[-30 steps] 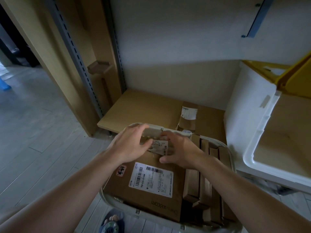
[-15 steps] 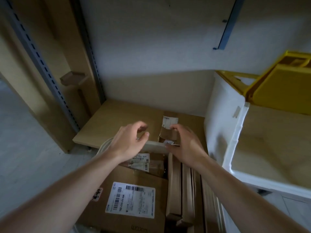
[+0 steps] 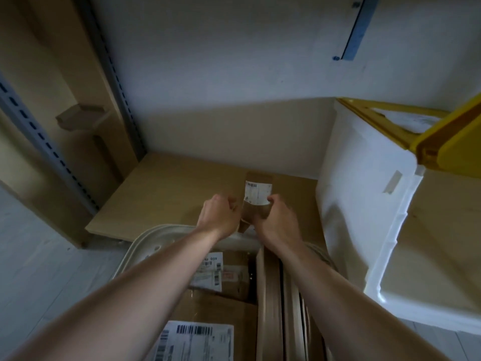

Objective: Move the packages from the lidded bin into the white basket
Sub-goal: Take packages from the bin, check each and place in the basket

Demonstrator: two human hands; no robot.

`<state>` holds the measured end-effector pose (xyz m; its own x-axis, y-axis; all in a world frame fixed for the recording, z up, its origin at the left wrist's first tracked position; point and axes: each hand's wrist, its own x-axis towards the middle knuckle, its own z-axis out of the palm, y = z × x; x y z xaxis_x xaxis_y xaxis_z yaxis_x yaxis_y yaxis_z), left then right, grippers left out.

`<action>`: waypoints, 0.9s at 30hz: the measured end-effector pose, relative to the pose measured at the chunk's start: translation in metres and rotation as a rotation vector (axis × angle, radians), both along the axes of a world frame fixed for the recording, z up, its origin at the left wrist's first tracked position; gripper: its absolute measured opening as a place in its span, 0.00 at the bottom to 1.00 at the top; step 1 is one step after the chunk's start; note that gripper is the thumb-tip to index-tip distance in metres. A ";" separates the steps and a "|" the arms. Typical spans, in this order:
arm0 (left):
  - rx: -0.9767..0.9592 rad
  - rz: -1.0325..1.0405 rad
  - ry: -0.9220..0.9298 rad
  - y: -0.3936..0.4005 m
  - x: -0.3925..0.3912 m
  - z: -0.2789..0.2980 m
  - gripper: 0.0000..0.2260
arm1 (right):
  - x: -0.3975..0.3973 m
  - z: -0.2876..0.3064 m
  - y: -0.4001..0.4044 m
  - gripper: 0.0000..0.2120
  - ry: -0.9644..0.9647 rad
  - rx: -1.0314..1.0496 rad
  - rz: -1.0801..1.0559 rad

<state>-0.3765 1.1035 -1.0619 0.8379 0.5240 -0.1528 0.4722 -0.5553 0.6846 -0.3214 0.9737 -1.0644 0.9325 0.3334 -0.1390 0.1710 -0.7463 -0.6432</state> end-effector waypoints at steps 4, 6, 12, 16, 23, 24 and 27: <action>-0.087 -0.016 0.059 0.000 0.025 -0.026 0.09 | 0.016 -0.013 0.015 0.22 0.164 -0.025 -0.148; -0.116 -0.007 0.092 0.002 0.036 -0.033 0.09 | 0.025 -0.015 0.018 0.21 0.243 -0.057 -0.155; -0.256 0.082 0.143 0.017 0.053 -0.044 0.11 | 0.028 -0.015 0.020 0.16 0.279 -0.110 -0.123; -0.300 0.090 0.131 0.016 0.053 -0.041 0.05 | 0.027 -0.009 0.020 0.06 0.259 -0.081 -0.122; -0.368 0.157 0.027 0.016 0.039 -0.011 0.06 | 0.017 0.009 0.024 0.14 0.138 0.071 -0.125; -0.354 0.164 0.006 0.017 0.036 -0.004 0.08 | 0.015 0.013 0.024 0.15 0.121 0.102 -0.109; -0.329 0.165 -0.057 0.017 0.017 0.023 0.09 | 0.005 0.027 0.022 0.16 0.073 0.195 -0.071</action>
<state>-0.3595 1.1201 -1.0386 0.7586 0.5831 -0.2908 0.4924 -0.2207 0.8419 -0.3161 0.9961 -1.0370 0.9444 0.2946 -0.1461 0.0702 -0.6147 -0.7856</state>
